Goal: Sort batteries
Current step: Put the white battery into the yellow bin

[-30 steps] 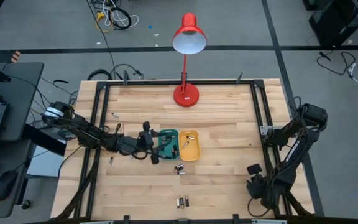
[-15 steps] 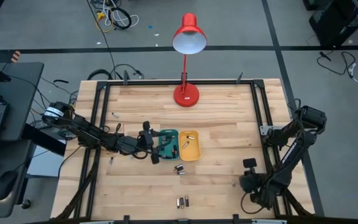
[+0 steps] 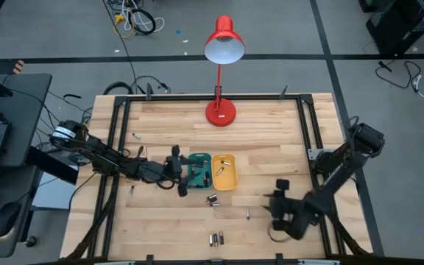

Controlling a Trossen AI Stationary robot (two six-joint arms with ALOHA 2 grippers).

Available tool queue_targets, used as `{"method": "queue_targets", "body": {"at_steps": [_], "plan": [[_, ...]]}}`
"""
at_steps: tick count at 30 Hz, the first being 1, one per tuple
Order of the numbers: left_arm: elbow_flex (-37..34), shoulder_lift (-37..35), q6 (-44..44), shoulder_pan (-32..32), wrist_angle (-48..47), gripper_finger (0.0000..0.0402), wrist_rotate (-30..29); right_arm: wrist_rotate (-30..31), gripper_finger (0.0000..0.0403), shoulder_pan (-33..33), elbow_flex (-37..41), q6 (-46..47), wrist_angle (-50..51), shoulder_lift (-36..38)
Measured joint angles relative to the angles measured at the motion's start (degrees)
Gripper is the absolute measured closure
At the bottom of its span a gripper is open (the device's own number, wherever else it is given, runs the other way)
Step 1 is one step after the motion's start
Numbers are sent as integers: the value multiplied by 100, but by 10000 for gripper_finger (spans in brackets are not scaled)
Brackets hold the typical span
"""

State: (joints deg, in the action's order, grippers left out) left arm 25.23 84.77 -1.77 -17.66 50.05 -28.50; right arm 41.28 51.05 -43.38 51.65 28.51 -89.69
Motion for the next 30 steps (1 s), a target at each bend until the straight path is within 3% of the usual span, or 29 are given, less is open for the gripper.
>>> {"method": "queue_targets", "body": {"at_steps": [4,7,13,16,20,24,30], "plan": [[68,-91,-218,-53,-949,190,1293,26,211,-705,0,-114,-255,0],[369,-224,-741,-230,-2537,190,1792,135,205,-1135,0,-126,-482,0],[1545,-372,-2099,-712,-6583,190,1286,280,208,-1623,0,-559,-1154,2],[2010,-372,-2643,-929,-7877,190,1024,283,213,-1761,-2,-922,-1532,2],[2284,-372,-3046,-1086,-8585,190,778,279,216,-1832,-2,-1236,-1806,2],[2363,-372,-3153,-1096,-8481,190,570,275,217,-1829,-2,-1424,-1856,4],[2361,-369,-3272,-1096,-8563,190,853,264,218,-1829,-2,-1435,-1849,7]]}}
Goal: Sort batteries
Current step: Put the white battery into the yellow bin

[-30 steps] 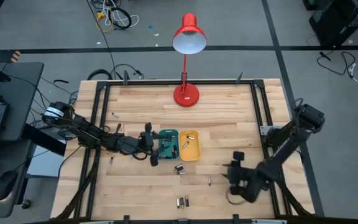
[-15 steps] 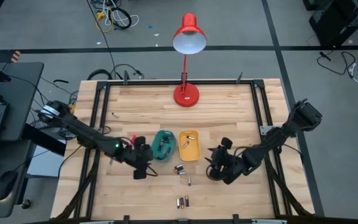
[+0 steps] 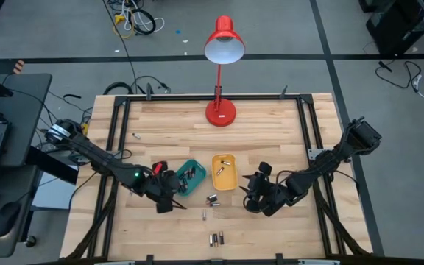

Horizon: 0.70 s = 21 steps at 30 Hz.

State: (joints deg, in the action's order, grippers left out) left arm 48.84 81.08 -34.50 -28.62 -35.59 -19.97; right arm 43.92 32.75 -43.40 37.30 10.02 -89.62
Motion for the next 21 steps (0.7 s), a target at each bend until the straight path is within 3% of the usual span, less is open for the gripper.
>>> {"method": "queue_targets", "body": {"at_steps": [6,21], "plan": [[-4,28,-60,22,-16,190,20,-2,218,-28,0,0,0,0],[-9,851,1315,705,2160,190,-91,-8,225,-52,0,0,-9,2]]}}
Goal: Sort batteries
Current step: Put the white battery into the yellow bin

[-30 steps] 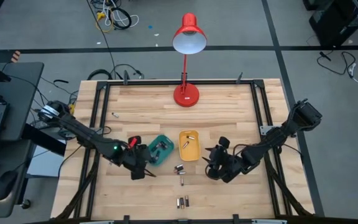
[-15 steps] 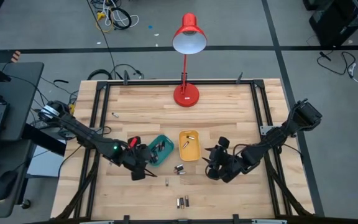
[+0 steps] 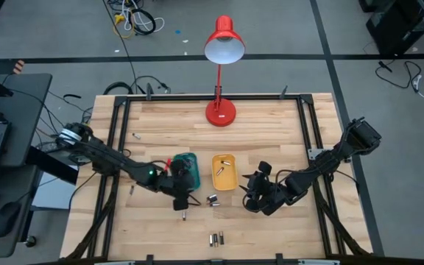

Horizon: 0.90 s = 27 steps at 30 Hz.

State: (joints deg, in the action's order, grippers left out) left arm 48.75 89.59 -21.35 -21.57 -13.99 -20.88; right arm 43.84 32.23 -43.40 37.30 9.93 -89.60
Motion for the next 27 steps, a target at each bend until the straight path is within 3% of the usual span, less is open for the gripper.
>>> {"method": "queue_targets", "body": {"at_steps": [8,11,17,23,27], "plan": [[477,40,462,239,-170,190,306,-3,228,2,0,-147,26,0],[933,38,411,239,-1052,190,218,-2,229,-8,0,-102,73,0],[1639,-110,-560,142,-3698,190,-467,183,233,-133,94,736,345,2],[1010,-941,-1783,-98,-4415,190,-596,405,233,-212,133,2320,2094,4],[86,-1395,-2343,-133,-4189,190,-545,246,233,-462,326,2495,1993,4]]}}
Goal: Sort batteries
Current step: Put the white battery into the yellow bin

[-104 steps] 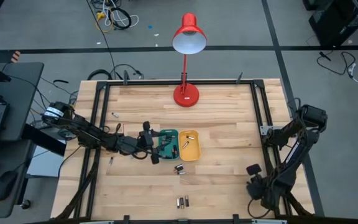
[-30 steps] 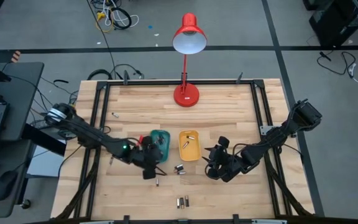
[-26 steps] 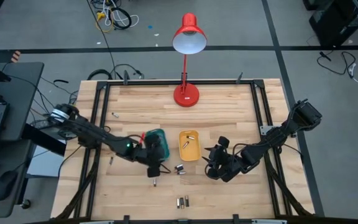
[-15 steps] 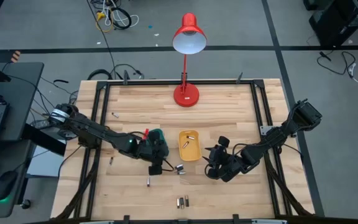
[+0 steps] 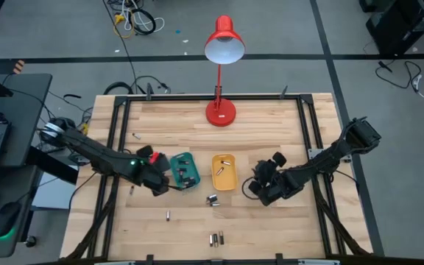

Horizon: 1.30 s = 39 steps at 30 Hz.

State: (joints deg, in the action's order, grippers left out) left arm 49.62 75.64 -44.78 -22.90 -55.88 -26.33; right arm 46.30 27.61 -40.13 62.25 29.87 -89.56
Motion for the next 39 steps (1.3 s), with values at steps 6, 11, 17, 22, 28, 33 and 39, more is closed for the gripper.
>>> {"method": "queue_targets", "body": {"at_steps": [6,11,17,22,28,33,39], "plan": [[-1273,-7,312,314,1723,190,210,-593,233,-493,539,-1132,-2218,-2],[-1590,10,1224,658,3059,190,277,-796,233,-816,742,-1566,-3017,-4],[-1612,12,2226,1250,3946,190,354,-999,233,-1059,756,-1868,-3222,-7],[-1612,12,2669,1607,4525,190,697,-1037,233,-1103,756,-1961,-3238,-7],[-1612,12,2662,1697,4813,190,907,-1038,233,-1103,756,-2001,-3310,-7],[-1611,125,2441,1594,5052,190,1084,-1040,234,-1099,756,-2001,-3511,-7],[-1610,450,2313,1339,5358,190,1211,-1040,241,-1086,756,-2002,-3681,-7]]}}
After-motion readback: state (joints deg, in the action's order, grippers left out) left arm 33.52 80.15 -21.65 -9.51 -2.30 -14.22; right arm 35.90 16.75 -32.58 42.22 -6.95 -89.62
